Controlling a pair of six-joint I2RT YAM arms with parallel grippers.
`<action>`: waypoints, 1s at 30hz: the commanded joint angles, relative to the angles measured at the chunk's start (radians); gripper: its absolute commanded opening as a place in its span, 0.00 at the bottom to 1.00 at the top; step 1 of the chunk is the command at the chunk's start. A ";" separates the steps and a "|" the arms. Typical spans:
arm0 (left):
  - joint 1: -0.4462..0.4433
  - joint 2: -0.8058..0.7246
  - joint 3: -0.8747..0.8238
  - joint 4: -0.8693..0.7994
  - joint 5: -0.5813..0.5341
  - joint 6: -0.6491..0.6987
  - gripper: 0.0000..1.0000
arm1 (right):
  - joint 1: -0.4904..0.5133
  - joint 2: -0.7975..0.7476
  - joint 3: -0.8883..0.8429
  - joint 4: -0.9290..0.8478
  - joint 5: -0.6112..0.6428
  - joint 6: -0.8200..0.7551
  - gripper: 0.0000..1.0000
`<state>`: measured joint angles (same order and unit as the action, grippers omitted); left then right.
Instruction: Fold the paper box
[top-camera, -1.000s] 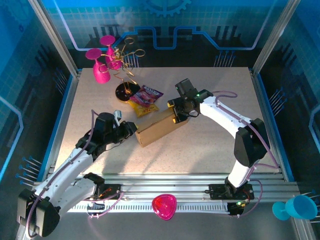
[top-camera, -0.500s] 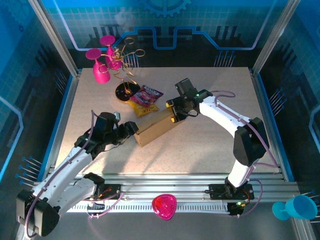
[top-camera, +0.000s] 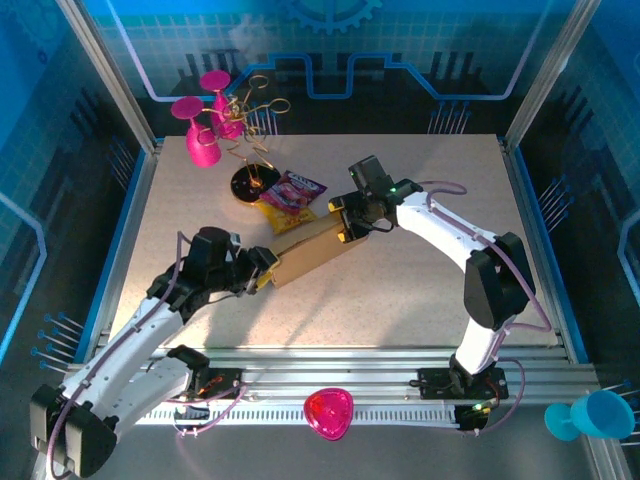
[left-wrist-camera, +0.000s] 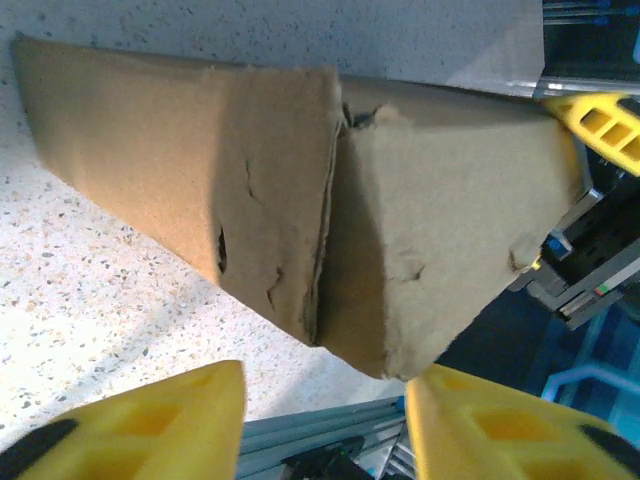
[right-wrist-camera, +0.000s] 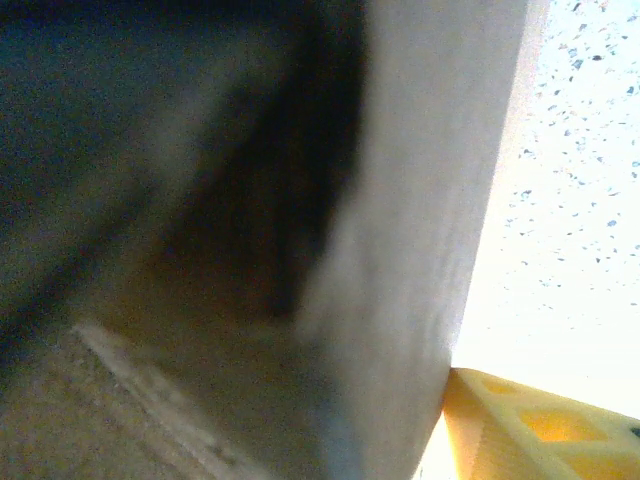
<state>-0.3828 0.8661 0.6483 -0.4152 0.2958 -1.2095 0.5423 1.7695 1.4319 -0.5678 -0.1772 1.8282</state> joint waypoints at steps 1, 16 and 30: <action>-0.005 -0.003 -0.027 0.004 0.029 -0.022 0.41 | -0.005 0.060 -0.018 -0.075 -0.001 0.029 0.61; 0.067 -0.020 0.093 -0.016 -0.014 -0.112 0.52 | -0.007 0.067 -0.009 -0.067 -0.010 0.027 0.61; 0.084 0.057 0.081 -0.099 -0.038 -0.058 0.38 | -0.010 0.065 -0.011 -0.064 -0.014 0.022 0.61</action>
<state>-0.3130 0.9230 0.7322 -0.4881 0.2737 -1.2819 0.5419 1.7809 1.4418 -0.5560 -0.1856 1.8320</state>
